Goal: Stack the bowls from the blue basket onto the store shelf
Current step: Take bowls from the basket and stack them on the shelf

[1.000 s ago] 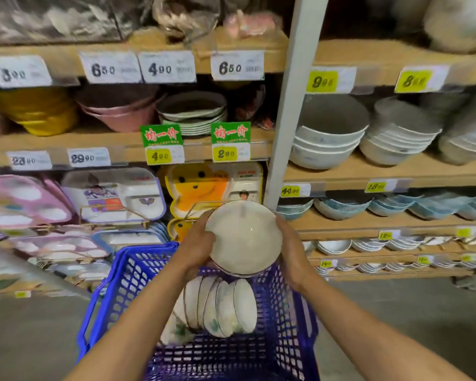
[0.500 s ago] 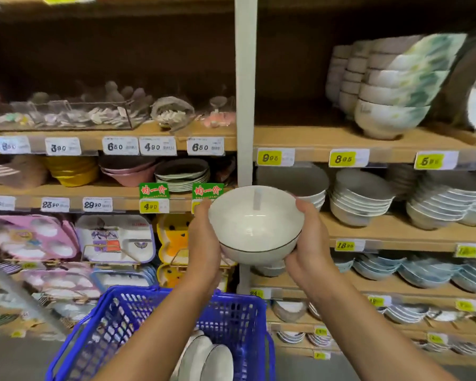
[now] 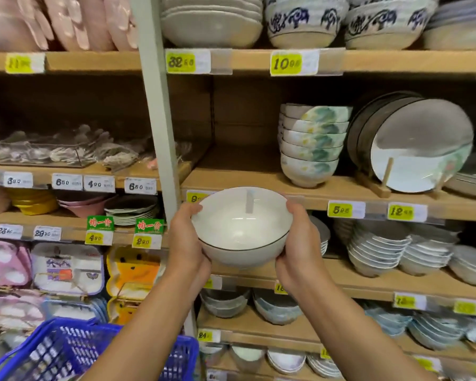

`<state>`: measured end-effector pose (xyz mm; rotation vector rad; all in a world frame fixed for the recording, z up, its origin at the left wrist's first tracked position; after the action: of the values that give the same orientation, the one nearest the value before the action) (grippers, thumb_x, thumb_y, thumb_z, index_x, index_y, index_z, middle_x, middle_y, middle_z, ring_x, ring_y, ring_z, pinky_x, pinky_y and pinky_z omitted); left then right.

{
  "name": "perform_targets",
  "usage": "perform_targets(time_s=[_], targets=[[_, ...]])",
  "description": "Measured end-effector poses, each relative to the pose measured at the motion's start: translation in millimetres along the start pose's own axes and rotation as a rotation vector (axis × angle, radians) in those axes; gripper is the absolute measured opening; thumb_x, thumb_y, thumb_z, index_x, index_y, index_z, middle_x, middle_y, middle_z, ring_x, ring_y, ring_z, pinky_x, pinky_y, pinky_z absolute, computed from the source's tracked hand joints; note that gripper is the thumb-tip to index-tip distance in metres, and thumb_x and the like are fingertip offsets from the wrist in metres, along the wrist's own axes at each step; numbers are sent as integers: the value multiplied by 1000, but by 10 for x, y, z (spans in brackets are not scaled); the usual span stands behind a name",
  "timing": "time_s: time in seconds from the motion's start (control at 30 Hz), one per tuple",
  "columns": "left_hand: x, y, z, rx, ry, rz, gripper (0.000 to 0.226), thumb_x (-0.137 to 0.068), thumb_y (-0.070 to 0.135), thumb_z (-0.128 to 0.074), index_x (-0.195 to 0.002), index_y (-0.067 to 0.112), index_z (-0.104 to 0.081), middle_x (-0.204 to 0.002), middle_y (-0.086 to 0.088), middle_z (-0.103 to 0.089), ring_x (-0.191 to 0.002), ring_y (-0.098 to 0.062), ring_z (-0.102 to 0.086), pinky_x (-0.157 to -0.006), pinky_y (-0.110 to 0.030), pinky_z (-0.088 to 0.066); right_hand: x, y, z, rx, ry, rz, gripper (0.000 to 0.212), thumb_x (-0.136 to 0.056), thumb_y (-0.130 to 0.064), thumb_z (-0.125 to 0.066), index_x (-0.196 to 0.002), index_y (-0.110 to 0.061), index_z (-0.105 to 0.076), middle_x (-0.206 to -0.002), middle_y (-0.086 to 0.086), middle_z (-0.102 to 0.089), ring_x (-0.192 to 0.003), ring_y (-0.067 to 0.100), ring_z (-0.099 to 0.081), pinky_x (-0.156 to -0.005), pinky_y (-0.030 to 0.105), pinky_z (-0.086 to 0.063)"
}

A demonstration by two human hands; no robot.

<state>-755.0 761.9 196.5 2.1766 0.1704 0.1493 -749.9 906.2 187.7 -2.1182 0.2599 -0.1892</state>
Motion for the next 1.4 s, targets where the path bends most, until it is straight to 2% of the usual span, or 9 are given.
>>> perform_targets(time_s=[0.23, 0.37, 0.47, 0.6, 0.77, 0.9, 1.07, 1.17, 1.4], targets=[[-86, 129, -291, -15, 57, 55, 28, -81, 7, -43, -100, 8, -64, -110, -15, -68, -101, -36, -62, -82, -41, -50, -203, -231, -22, 54, -3, 20, 23, -95, -32, -48, -99, -23, -70, -93, -6, -75, -98, 17, -67, -86, 35, -53], [-288, 235, -343, -41, 71, 56, 30, -79, 5, -45, -100, 8, -66, -100, -12, -70, -93, -32, -64, -77, -37, -52, -367, -268, -146, 94, -6, 23, 26, -96, -30, -45, -96, -24, -70, -94, -5, -75, -101, 19, -65, -94, 39, -51], [-493, 300, -373, -30, 56, 52, 27, -77, 5, -45, -92, 10, -67, -96, -11, -72, -93, -31, -65, -84, -41, -52, -524, -296, -280, 118, -13, 70, 30, -96, -30, -43, -114, -25, -67, -109, -2, -72, -108, 19, -63, -98, 40, -50], [-817, 389, -402, 5, 54, 58, 23, -79, 7, -47, -87, 17, -65, -82, -5, -73, -87, -29, -64, -55, -34, -56, -752, -341, -462, 174, -39, 83, 31, -96, -36, -42, -113, -29, -67, -102, -5, -74, -102, 18, -66, -78, 34, -55], [-1193, 449, -445, -3, 31, 68, 34, -81, 14, -46, -108, 22, -67, -106, -8, -65, -92, -33, -61, -42, -34, -53, -974, -263, -619, 175, -47, 161, 48, -86, -41, -54, -133, -35, -49, -137, -6, -53, -125, 18, -50, -107, 47, -41], [-1390, 381, -523, 4, 29, -18, 37, -82, 13, -46, -110, 23, -68, -110, -8, -66, -97, -30, -63, -66, -37, -58, -1063, -76, -693, 229, 51, 234, 76, -67, -37, -59, -140, -40, -36, -136, -8, -50, -123, 16, -48, -105, 45, -44], [-1501, 281, -580, -82, 8, -78, 46, -79, 15, -46, -121, 24, -62, -116, -6, -63, -107, -27, -58, -95, -52, -50, -1386, -108, -734, 77, 140, 167, 54, -77, -14, -47, -128, -29, -53, -124, 3, -59, -114, 25, -54, -97, 46, -48], [-1544, 301, -613, -163, -40, -101, 65, -63, 24, -49, -128, 21, -57, -124, -7, -61, -115, -26, -56, -101, -50, -46, -1548, -176, -718, -7, 135, 83, 42, -78, -11, -44, -113, -26, -62, -115, 6, -65, -105, 27, -59, -95, 47, -50], [-1875, 301, -627, -66, -69, 108, 40, -75, 19, -48, -108, 6, -67, -108, -17, -69, -101, -36, -63, -92, -50, -50, -1866, -239, -726, 30, 43, -81, 26, -76, -10, -48, -94, -18, -65, -95, 10, -70, -86, 29, -65, -68, 37, -56]])
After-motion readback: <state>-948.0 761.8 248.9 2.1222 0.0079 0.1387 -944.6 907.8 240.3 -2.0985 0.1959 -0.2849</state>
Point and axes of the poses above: each hand's wrist, its own x-axis away from the middle knuckle, its own z-axis out of the back of the hand, y = z × x, the point moved 2 cm from there along -x, towards the middle knuckle
